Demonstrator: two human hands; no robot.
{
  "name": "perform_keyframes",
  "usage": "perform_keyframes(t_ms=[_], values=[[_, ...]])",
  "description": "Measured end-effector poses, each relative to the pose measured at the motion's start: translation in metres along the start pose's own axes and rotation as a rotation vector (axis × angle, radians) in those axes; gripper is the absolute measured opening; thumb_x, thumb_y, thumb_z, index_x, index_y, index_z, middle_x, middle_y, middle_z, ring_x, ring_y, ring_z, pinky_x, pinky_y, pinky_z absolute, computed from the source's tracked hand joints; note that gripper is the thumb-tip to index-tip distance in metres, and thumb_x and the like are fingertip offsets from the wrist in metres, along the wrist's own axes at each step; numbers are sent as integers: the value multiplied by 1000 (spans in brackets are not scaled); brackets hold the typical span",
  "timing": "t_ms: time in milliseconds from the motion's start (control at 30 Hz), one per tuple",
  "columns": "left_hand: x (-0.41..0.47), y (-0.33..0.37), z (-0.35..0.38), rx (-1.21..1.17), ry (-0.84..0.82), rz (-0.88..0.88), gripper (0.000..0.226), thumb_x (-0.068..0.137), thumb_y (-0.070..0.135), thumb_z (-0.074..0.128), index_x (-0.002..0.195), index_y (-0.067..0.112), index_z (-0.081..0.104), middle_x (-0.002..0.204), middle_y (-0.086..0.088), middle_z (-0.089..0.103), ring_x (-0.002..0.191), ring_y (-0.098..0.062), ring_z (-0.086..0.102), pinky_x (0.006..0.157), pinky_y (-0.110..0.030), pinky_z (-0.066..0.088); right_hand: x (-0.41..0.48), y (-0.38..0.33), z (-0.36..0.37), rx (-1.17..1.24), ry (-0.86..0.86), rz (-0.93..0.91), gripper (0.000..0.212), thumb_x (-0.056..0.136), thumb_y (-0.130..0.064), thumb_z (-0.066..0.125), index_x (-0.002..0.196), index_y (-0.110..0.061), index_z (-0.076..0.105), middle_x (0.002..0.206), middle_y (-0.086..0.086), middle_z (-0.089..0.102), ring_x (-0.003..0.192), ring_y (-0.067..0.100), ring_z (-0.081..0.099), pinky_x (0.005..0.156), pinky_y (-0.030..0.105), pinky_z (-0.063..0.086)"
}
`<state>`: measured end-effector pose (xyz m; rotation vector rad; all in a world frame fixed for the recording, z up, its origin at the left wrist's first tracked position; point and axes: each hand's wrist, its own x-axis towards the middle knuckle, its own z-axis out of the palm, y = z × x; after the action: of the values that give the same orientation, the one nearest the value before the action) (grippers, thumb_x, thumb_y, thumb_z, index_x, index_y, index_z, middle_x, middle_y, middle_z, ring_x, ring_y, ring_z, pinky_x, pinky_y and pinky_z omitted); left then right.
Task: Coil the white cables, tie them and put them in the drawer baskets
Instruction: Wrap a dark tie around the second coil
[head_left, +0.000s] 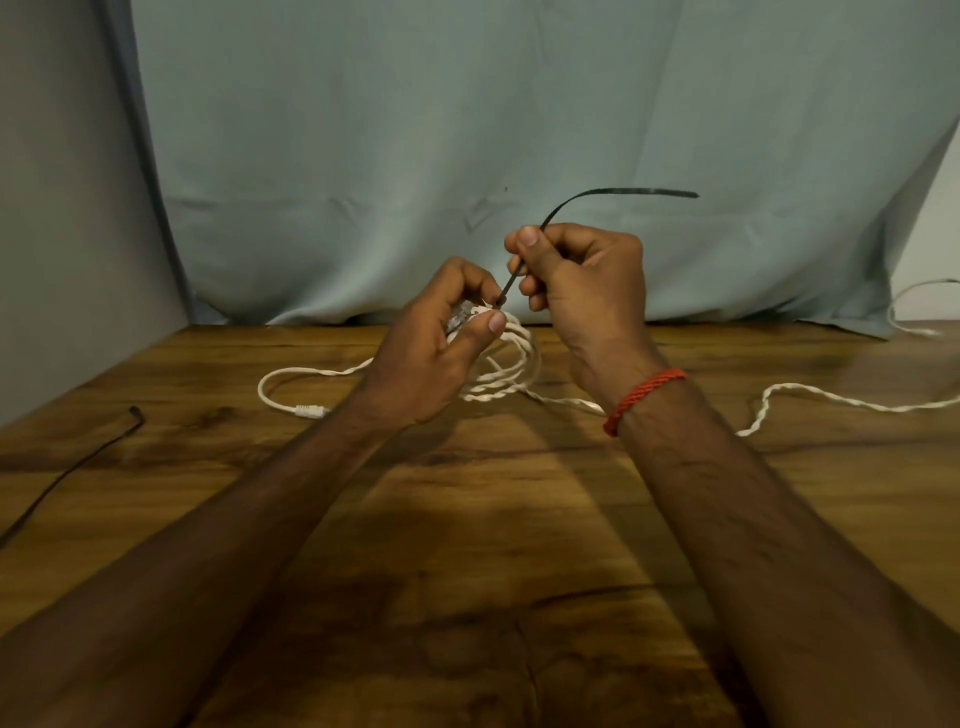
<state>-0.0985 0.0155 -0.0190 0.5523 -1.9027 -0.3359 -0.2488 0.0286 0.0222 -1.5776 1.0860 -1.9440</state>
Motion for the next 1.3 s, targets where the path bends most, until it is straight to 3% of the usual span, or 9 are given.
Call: perform_keyframes(t_ms=[100, 233, 533, 800, 900, 1000, 1100, 1167, 1300], values=[[-2, 3, 1, 60, 7, 20, 14, 99, 18, 57, 108, 6, 56, 97, 12, 57, 90, -4, 56, 78, -24, 47, 3, 7, 0, -19, -2, 64, 16, 95, -15, 68, 84, -10, 79, 68, 0, 71, 55, 5, 60, 54, 22, 50], [-3, 6, 1, 56, 13, -8, 8, 100, 15, 59, 97, 8, 56, 73, 24, 59, 66, 4, 54, 61, -16, 38, 5, 15, -1, -58, 3, 114, 16, 94, -15, 69, 83, -8, 79, 69, 3, 71, 52, 5, 60, 54, 21, 49], [2, 14, 6, -132, 63, -156, 7, 84, 21, 57, 77, 18, 57, 57, 15, 55, 49, -2, 45, 49, -19, 33, 4, 19, 4, -158, -2, 84, 17, 92, -17, 72, 78, -11, 79, 63, -3, 70, 51, 2, 60, 53, 18, 49], [-1, 19, 8, -442, 170, -316, 35, 93, 34, 46, 86, 1, 50, 47, 6, 44, 35, -2, 35, 39, -13, 27, -2, 32, 13, -86, -99, 236, 23, 87, -15, 76, 64, -13, 76, 63, 10, 71, 58, 20, 65, 68, 44, 60], [-2, 19, 7, -363, 162, -278, 10, 99, 10, 56, 104, 2, 55, 49, 9, 54, 39, -1, 46, 40, -14, 35, -2, 32, 14, -40, -156, 333, 18, 83, -12, 79, 69, -1, 75, 71, 20, 73, 64, 28, 68, 75, 49, 60], [-2, 16, 4, -318, 171, -272, 22, 99, -1, 51, 117, -9, 59, 49, 13, 57, 40, 1, 50, 43, -11, 37, 0, 29, 13, 36, -179, 449, 25, 71, -10, 83, 74, 11, 71, 81, 29, 72, 80, 45, 72, 80, 62, 58], [0, 13, 0, -266, 168, -264, 17, 97, 0, 53, 97, -11, 66, 49, 14, 57, 40, 1, 49, 43, -11, 36, 2, 25, 8, -52, -252, 514, 12, 77, -5, 79, 70, 2, 72, 68, 18, 73, 69, 35, 71, 70, 41, 60], [0, 11, -1, -271, 175, -260, 18, 93, 10, 56, 86, -4, 64, 49, 11, 53, 39, -1, 44, 42, -13, 33, 0, 23, 7, -132, -307, 497, 24, 82, -10, 77, 62, -3, 66, 56, 9, 65, 55, 21, 62, 54, 25, 49], [2, 5, -5, -393, 206, -304, 23, 90, 19, 56, 76, 2, 51, 49, 1, 37, 36, -9, 29, 41, -16, 25, -1, 28, 7, -445, -318, 233, 54, 86, -42, 74, 49, -10, 51, 46, 2, 45, 46, 10, 40, 50, 27, 32]])
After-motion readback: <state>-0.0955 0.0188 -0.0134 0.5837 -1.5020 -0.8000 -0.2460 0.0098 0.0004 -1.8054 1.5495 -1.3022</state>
